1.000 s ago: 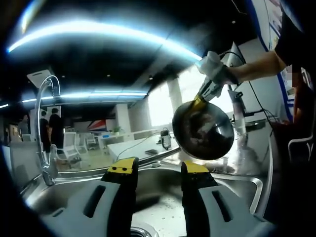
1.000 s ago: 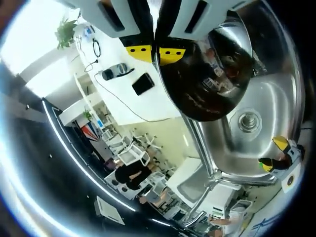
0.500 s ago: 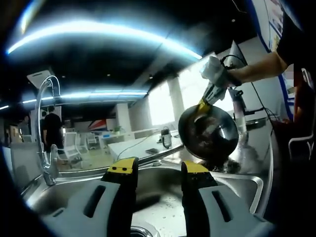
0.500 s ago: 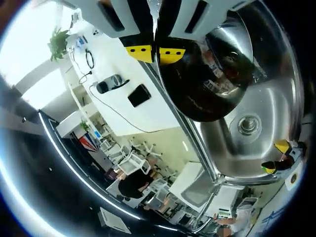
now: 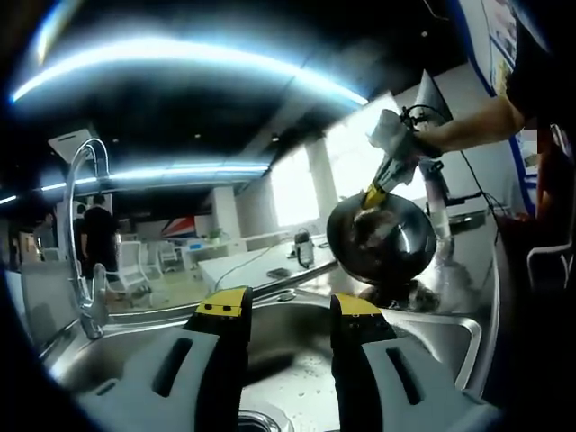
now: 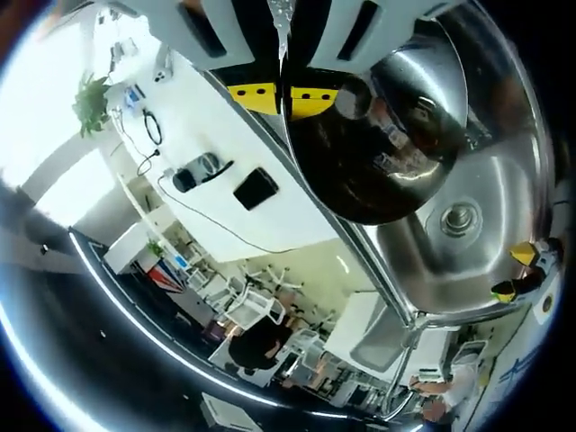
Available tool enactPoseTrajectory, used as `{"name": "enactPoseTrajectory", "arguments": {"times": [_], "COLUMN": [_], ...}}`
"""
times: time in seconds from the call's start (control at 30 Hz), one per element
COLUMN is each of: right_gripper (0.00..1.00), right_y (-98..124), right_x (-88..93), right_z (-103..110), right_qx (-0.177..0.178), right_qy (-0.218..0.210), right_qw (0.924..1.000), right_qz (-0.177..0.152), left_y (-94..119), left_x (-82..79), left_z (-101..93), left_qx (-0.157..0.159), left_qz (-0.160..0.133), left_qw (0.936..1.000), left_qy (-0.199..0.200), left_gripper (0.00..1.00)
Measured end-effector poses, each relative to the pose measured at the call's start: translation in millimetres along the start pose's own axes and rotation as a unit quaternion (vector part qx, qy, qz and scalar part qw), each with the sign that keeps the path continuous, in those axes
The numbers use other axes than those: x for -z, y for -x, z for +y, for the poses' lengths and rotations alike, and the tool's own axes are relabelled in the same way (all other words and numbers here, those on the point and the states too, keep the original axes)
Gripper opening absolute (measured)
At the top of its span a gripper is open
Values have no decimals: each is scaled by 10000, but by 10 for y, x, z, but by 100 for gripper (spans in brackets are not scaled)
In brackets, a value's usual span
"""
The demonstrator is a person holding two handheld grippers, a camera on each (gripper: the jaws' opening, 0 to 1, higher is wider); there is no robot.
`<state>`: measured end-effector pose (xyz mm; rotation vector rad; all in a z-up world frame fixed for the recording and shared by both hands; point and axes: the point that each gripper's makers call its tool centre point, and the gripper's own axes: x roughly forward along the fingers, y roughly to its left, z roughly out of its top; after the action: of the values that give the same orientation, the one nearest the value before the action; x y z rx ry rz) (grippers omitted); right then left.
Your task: Pick up bowl with dirty water move over sink pour dirty water into sink return bowl to place
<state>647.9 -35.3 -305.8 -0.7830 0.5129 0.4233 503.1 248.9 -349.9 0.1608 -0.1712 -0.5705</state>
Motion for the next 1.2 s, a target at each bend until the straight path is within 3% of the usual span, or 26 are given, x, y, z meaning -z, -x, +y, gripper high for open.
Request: {"name": "enactPoseTrajectory", "arguments": {"times": [0.67, 1.2], "right_gripper": [0, 0], "right_y": [-156, -194], "right_x": [320, 430], "right_z": [-160, -185], "right_qx": [-157, -191], "right_qy": [-792, -994], "right_qw": [9965, 9946], "right_qz": [203, 241], "left_y": [-6, -2], "left_x": [7, 14], "left_z": [-4, 9], "left_qx": [-20, -25], "left_qz": [30, 35], "left_qw": [10000, 10000], "left_qy": [-17, -16], "left_gripper": [34, 34]}}
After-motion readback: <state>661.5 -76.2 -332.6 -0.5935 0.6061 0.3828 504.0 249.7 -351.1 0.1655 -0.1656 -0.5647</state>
